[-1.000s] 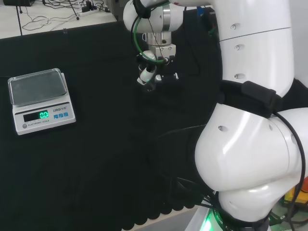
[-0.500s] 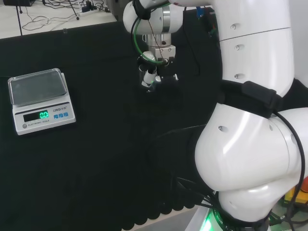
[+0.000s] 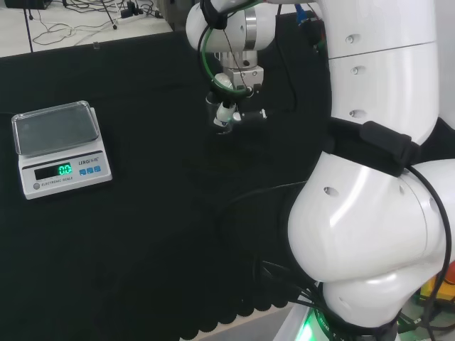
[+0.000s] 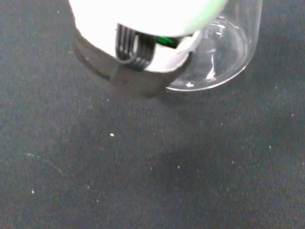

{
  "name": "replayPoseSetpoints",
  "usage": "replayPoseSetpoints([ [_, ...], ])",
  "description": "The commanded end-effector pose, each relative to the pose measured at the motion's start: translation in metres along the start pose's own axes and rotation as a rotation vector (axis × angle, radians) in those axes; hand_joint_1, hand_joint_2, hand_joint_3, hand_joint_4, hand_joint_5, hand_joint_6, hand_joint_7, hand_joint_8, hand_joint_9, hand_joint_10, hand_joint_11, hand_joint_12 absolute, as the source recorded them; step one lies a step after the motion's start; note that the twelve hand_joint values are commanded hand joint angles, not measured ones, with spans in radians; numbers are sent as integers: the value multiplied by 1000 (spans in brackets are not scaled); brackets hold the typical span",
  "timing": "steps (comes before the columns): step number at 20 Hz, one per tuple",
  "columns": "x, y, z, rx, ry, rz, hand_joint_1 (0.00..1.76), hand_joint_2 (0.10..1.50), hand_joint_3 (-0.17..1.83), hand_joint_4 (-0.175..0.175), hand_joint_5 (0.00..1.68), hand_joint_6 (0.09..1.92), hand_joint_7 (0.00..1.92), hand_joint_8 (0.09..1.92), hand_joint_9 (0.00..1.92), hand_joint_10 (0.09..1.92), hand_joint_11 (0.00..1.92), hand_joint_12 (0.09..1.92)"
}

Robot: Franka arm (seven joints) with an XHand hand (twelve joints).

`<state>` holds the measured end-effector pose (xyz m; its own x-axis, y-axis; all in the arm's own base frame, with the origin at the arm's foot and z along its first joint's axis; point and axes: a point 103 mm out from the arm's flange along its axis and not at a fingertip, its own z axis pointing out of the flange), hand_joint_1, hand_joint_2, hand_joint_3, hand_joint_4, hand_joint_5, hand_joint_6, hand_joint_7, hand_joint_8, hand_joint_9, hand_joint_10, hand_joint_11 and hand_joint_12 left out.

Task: Pick up the beaker.

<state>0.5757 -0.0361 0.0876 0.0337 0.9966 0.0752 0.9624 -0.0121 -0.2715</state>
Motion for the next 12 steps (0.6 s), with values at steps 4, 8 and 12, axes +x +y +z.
replayPoseSetpoints([
  [4, 15, 9, 10, -14, -4, 6, 1098, 1011, 467, -175, 757, 1422, 533, 1302, 942, 1258, 1266, 855],
  [8, 11, 2, -11, -33, -2, 3, 1097, 1009, 473, -175, 757, 1425, 537, 1314, 948, 1263, 1264, 858],
  [12, 7, -11, -42, -71, -9, -3, 1097, 1001, 489, -175, 760, 1427, 548, 1333, 950, 1267, 1262, 865],
])
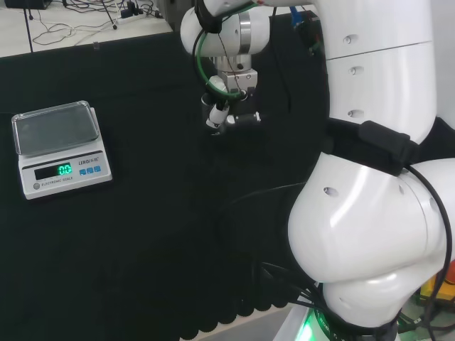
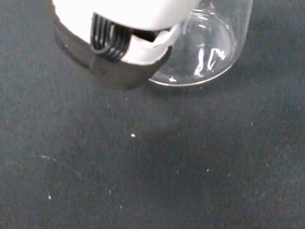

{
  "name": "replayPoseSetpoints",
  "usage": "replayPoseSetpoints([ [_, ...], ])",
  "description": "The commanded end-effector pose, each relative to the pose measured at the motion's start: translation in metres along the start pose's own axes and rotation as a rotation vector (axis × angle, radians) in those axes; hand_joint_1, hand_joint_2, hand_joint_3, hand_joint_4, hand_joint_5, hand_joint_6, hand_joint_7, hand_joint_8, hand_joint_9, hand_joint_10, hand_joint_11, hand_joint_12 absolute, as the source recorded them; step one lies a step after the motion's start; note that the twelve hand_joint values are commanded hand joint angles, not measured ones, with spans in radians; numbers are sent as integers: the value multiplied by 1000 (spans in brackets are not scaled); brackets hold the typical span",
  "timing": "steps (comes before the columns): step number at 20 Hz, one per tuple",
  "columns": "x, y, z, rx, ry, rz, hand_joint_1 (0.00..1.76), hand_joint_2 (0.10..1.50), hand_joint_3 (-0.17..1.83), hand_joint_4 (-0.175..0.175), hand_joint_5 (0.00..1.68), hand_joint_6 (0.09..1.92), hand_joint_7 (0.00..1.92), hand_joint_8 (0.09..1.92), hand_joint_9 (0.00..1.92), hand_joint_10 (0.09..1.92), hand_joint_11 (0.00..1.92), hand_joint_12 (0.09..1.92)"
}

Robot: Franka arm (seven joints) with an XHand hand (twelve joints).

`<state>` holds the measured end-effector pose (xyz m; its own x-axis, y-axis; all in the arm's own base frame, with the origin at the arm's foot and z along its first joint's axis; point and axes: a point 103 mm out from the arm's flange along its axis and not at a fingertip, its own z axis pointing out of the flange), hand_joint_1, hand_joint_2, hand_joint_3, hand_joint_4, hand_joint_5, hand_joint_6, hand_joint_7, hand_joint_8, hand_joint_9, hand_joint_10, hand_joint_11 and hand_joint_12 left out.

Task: Pick up the beaker.

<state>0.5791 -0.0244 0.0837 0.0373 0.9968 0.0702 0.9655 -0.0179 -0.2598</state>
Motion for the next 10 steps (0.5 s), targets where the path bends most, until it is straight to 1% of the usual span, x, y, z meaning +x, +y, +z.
replayPoseSetpoints([
  [1, -4, -17, -55, -69, -8, -10, 1097, 997, 497, -175, 761, 1427, 549, 1339, 952, 1269, 1261, 868],
  [6, 0, -32, -90, -110, -18, -17, 1098, 990, 510, -175, 763, 1429, 558, 1351, 958, 1272, 1263, 872],
  [10, 2, -43, -107, -134, -22, -20, 1098, 987, 515, -175, 764, 1429, 564, 1357, 961, 1273, 1263, 873],
])
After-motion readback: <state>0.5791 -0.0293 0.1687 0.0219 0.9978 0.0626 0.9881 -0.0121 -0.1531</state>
